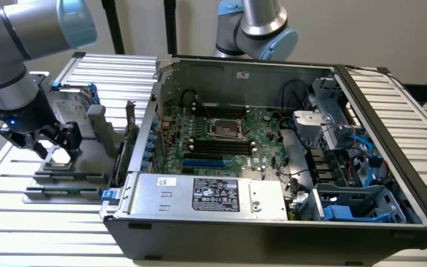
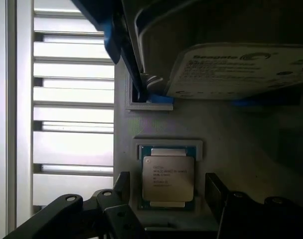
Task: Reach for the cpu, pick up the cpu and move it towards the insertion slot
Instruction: 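Pick up the cpu and move it towards the insertion slot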
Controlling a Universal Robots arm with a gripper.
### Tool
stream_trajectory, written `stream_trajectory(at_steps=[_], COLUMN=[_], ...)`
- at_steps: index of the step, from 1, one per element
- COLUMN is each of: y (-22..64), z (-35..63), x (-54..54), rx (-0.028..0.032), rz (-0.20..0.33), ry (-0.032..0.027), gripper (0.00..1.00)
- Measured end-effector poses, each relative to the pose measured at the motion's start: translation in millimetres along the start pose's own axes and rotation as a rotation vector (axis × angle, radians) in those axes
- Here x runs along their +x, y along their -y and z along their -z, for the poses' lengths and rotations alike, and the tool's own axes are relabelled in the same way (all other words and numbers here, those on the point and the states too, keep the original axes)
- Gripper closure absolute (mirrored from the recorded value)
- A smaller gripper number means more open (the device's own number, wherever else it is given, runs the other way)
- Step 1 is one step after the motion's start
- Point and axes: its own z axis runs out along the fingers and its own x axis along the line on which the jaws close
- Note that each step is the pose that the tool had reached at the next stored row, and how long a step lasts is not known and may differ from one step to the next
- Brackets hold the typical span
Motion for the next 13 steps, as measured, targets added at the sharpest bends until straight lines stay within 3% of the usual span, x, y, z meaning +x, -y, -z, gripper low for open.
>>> stream_trajectory(at_steps=[13], y=[-3.1], z=[-3.5], x=[-0.1], rx=[0.0002], rz=[0.000], ry=[0.0001], gripper=[0.29])
